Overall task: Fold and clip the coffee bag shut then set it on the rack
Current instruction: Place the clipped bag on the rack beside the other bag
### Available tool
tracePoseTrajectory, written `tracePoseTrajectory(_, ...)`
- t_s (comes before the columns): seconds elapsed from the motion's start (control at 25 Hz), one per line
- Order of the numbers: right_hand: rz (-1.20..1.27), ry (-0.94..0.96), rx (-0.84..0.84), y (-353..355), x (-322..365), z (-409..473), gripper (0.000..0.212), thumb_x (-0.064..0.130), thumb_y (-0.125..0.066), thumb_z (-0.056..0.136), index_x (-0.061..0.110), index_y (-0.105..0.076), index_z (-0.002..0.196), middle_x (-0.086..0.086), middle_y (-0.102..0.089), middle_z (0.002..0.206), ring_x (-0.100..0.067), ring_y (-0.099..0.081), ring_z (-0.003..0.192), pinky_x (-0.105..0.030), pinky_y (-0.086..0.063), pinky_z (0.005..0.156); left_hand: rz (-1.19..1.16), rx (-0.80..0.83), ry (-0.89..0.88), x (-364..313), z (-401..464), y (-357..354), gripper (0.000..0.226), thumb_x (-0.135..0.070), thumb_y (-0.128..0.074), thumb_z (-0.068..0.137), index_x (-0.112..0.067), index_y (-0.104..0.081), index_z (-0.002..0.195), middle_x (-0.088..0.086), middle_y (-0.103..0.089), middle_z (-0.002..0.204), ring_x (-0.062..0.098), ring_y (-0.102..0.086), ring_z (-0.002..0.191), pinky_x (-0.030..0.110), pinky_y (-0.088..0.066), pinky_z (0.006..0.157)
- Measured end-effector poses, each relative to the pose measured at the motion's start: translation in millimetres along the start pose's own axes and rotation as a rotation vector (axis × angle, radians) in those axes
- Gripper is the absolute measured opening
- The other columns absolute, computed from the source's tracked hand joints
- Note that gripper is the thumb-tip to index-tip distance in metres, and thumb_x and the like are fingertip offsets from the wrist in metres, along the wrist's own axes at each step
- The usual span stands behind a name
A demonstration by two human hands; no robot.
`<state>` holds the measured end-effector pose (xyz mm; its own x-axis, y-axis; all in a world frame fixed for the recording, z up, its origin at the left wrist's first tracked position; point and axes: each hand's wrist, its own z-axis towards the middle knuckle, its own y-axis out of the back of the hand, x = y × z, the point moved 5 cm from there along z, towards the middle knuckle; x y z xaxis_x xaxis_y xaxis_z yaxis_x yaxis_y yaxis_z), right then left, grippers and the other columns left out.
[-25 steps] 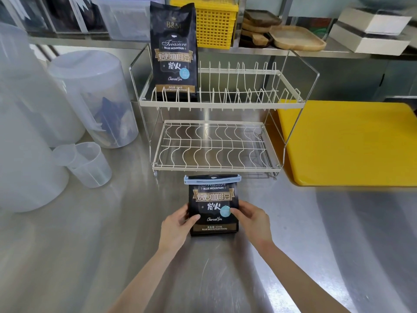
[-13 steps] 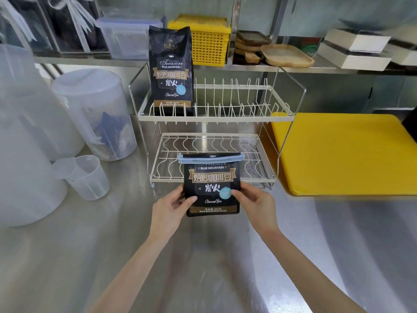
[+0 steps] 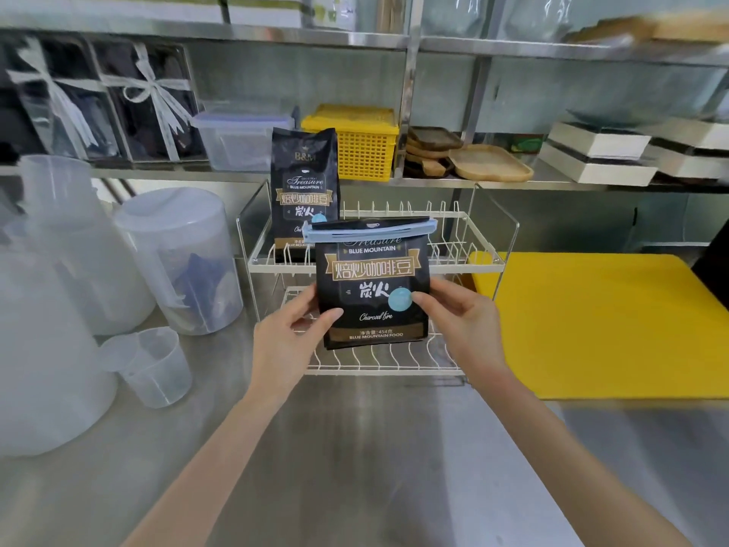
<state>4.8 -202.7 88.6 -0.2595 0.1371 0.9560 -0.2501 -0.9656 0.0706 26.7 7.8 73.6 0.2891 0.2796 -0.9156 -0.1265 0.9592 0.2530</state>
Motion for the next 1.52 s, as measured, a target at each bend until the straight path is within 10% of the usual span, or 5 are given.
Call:
tracePoseTrajectory(0.2,-0.011,0.067,-0.009,1,24,32,0.032,0.01,-0.065,0.078,0.01,-0.063,0.11,-0.002,-0.069,0.102,-0.002,-0.064,0.088,-0.006,-0.051,0.065,0.026,-0.03,-0.074,-28,26,3,0.04,-0.024,-0.065,0.076,-0.023,-0.057,0.116,-0.005,-0.066,0.106,0.008,-0.062,0.092,0.016,-0.051,0.084)
tracePoseTrajectory(0.56,-0.073,0.136,-0.019,-4,44,80,0.027,0.008,-0.063,0.08,0.012,-0.064,0.106,0.005,-0.066,0.094,0.007,-0.063,0.077,-0.002,-0.048,0.061,0.141,-0.042,-0.148,-56,72,-1,0.038,-0.024,-0.06,0.081,-0.02,-0.055,0.118,-0.007,-0.059,0.101,0.009,-0.053,0.09,-0.01,-0.034,0.059)
tracePoseTrajectory(1.16,-0.235,0.021,-0.092,-11,-2,188,0.021,0.012,-0.062,0.081,0.01,-0.063,0.102,-0.007,-0.069,0.102,-0.014,-0.062,0.092,-0.02,-0.052,0.073,0.38,0.04,-0.158,-16,192,-47,0.041,-0.028,-0.063,0.078,-0.013,-0.058,0.116,0.009,-0.068,0.111,0.02,-0.061,0.101,0.033,-0.047,0.093)
tracePoseTrajectory(1.52,-0.393,-0.128,-0.016,-19,-36,206,0.023,0.016,-0.06,0.083,0.008,-0.057,0.104,-0.011,-0.069,0.108,-0.016,-0.061,0.092,-0.016,-0.046,0.063,0.563,0.123,-0.055,6,204,-66,0.022,-0.024,-0.064,0.078,-0.006,-0.064,0.09,0.013,-0.069,0.09,0.02,-0.057,0.074,0.028,-0.045,0.067)
